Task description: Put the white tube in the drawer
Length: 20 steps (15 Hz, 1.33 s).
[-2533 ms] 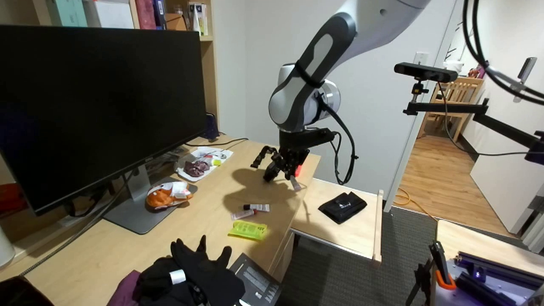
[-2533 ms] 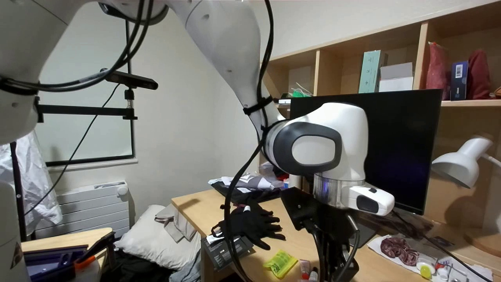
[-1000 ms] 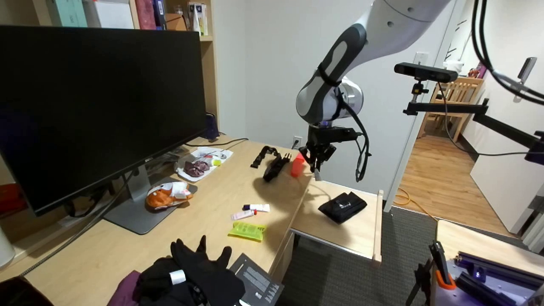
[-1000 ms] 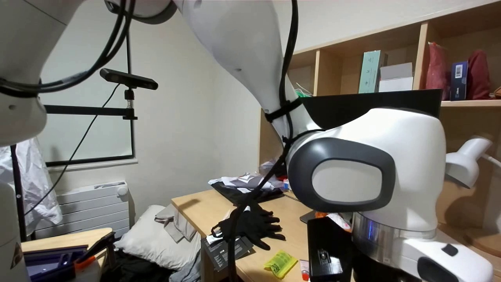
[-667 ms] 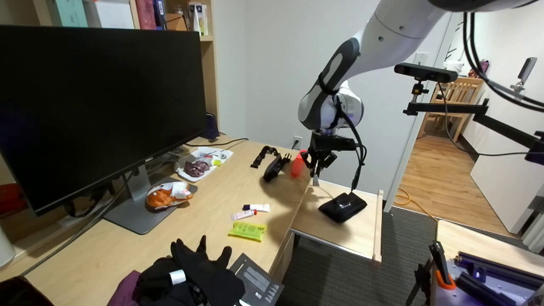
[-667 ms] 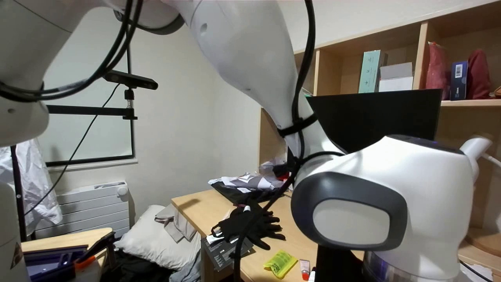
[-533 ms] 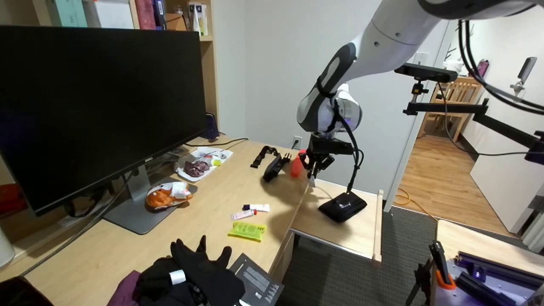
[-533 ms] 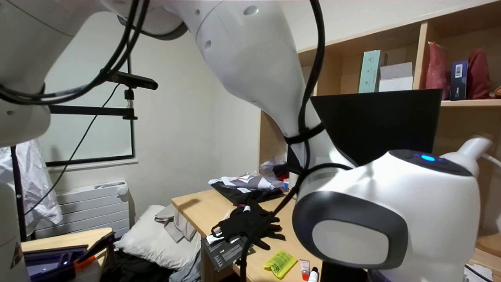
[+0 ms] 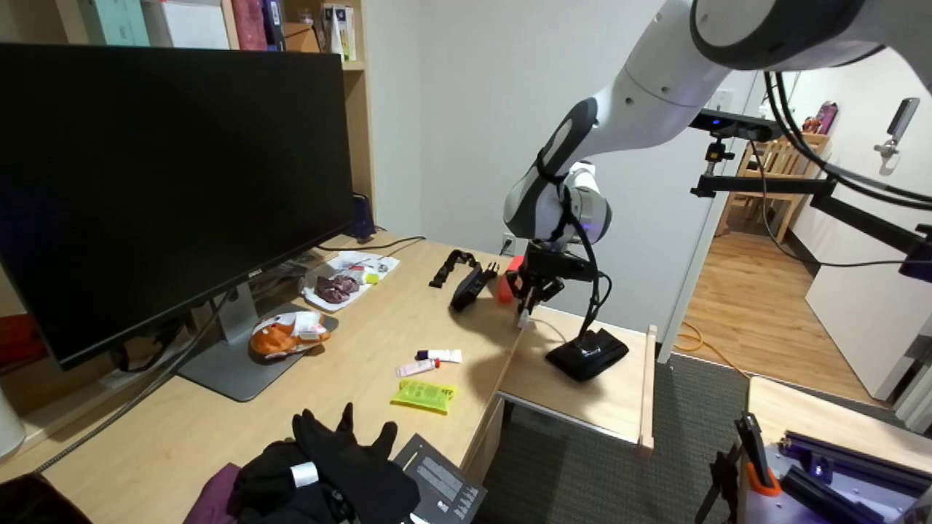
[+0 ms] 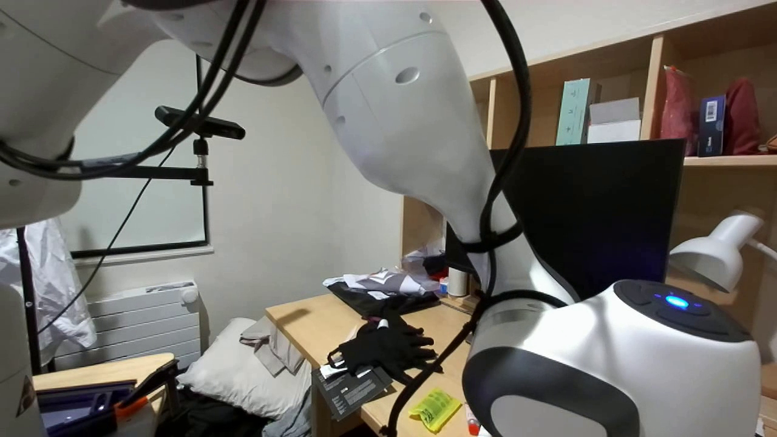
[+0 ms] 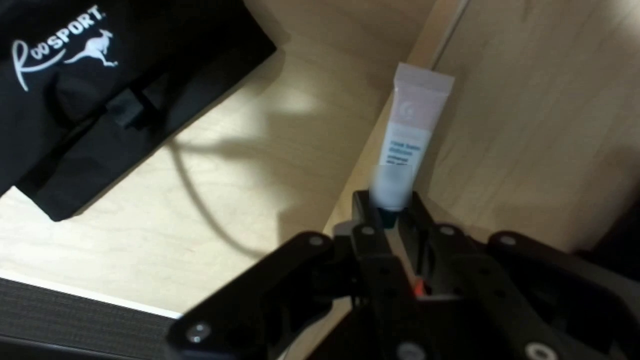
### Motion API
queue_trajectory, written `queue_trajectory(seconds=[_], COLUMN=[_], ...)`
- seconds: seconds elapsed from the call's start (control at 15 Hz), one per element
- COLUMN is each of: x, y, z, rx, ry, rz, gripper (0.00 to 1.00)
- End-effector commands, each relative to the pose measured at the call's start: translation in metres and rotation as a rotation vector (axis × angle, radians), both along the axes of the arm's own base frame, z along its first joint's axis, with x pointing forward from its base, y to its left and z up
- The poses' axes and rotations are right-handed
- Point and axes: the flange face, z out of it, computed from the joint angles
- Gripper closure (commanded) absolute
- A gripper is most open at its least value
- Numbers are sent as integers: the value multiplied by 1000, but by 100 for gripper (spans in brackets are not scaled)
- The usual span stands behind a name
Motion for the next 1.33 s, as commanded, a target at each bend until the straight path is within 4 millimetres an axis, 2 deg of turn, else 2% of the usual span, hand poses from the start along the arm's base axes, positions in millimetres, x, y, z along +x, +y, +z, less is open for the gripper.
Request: queue_trajectory(seconds=[0.0,0.47,0.87,1.27], x=[-3,-29,-72,-76], y=[-2,-18,-41,-44], z=[2,16,-16,-38], rx=[-3,6,-3,90], ry=[5,-5,59,-14], rz=[-6,7,-24,-107], gripper=[89,89,89,89])
